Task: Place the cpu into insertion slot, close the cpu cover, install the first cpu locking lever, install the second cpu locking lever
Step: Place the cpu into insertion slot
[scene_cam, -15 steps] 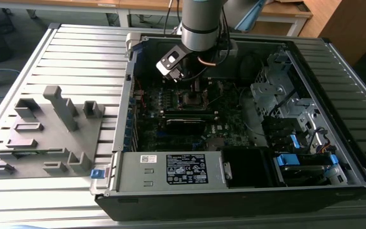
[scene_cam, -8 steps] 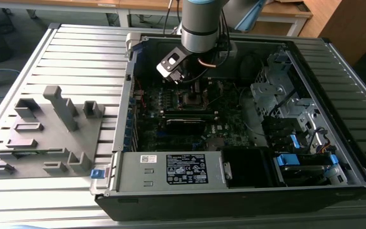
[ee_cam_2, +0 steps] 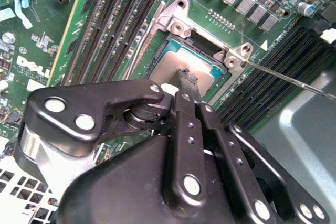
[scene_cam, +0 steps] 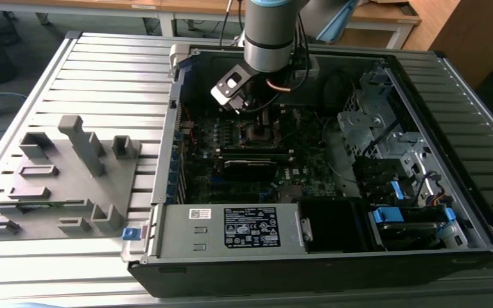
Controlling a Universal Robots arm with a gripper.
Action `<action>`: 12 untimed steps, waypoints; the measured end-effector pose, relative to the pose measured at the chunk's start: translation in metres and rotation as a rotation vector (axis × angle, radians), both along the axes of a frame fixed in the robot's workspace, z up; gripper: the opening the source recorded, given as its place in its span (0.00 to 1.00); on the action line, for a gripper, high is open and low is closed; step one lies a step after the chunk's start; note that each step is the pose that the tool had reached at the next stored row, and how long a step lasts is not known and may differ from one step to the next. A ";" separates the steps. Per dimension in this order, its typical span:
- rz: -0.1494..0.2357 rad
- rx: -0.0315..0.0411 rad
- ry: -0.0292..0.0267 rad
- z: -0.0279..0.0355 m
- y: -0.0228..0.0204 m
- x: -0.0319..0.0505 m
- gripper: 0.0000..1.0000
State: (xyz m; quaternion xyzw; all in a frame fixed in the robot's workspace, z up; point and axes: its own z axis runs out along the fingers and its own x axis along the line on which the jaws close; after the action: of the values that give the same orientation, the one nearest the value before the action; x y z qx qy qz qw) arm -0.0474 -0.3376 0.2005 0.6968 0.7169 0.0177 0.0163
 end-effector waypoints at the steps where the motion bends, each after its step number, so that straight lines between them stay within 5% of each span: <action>1: 0.000 0.0001 -0.0001 -0.0003 0.0000 0.0000 0.11; 12: 0.000 -0.0010 0.0005 -0.0029 -0.0004 -0.0002 0.11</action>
State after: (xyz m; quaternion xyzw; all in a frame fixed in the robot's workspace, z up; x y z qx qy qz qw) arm -0.0476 -0.3380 0.1976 0.6968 0.7169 0.0171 0.0165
